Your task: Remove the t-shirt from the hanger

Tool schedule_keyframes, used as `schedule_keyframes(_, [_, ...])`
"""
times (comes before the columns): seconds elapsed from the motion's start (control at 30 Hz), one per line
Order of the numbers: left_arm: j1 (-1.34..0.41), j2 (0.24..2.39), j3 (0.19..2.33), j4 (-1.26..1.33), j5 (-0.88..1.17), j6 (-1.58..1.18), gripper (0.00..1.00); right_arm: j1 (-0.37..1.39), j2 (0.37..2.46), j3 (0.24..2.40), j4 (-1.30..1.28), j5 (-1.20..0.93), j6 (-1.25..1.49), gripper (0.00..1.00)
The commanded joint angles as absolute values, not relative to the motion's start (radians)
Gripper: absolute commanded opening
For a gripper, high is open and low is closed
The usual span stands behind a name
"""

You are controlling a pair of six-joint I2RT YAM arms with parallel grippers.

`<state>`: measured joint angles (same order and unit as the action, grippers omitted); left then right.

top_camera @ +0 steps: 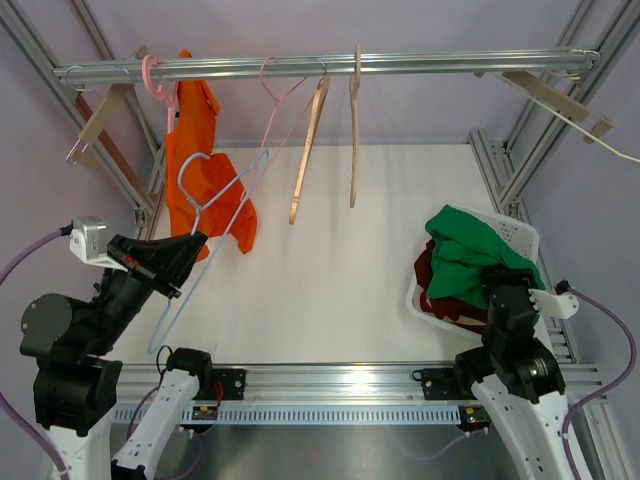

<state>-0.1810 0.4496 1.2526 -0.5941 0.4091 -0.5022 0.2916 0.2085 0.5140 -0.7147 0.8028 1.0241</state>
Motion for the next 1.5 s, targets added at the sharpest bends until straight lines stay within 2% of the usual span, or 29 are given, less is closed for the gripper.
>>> schedule_keyframes(0.0, [-0.184, 0.503, 1.292, -0.566, 0.329, -0.456, 0.0, 0.285, 0.164, 0.642, -0.814, 0.824, 0.93, 0.67])
schedule_keyframes(0.1, [-0.184, 0.529, 1.312, -0.581, 0.29, -0.445, 0.0, 0.287, 0.166, 0.747, -0.882, 0.79, 0.874, 0.79])
schedule_keyframes(0.33, [-0.184, 0.566, 1.342, -0.589, 0.249, -0.443, 0.0, 0.285, 0.11, 0.937, -0.914, 0.723, 0.772, 0.8])
schedule_keyframes(0.4, [-0.184, 0.612, 1.38, -0.588, 0.239, -0.44, 0.0, 0.285, 0.13, 0.966, -0.864, 0.61, 0.7, 0.78])
schedule_keyframes(0.5, [-0.184, 0.699, 1.426, -0.588, 0.215, -0.43, 0.0, 0.285, 0.23, 1.026, -0.854, 0.42, 0.657, 0.39])
schedule_keyframes(0.53, [-0.184, 0.727, 1.455, -0.588, 0.209, -0.425, 0.0, 0.285, 0.251, 1.028, -0.85, 0.381, 0.657, 0.14])
schedule_keyframes(0.6, [-0.184, 0.808, 1.485, -0.588, 0.204, -0.417, 0.0, 0.285, 0.291, 1.017, -0.815, 0.287, 0.644, 0.0])
schedule_keyframes(0.83, [-0.184, 0.997, 1.574, -0.542, 0.091, -0.371, 0.0, 0.285, 0.29, 0.965, -0.696, 0.072, 0.612, 0.0])
schedule_keyframes(1.1, [-0.184, 1.206, 1.666, -0.371, 0.17, -0.399, 0.0, 0.287, 0.305, 0.942, -0.649, -0.038, 0.575, 0.0])
schedule_keyframes(1.3, [-0.184, 1.316, 1.71, -0.37, 0.164, -0.41, 0.0, 0.285, 0.295, 0.92, -0.643, -0.057, 0.565, 0.0])
schedule_keyframes(1.47, [-0.184, 1.325, 1.643, -0.327, 0.149, -0.423, 0.0, 0.285, 0.293, 0.913, -0.637, -0.069, 0.561, 0.0])
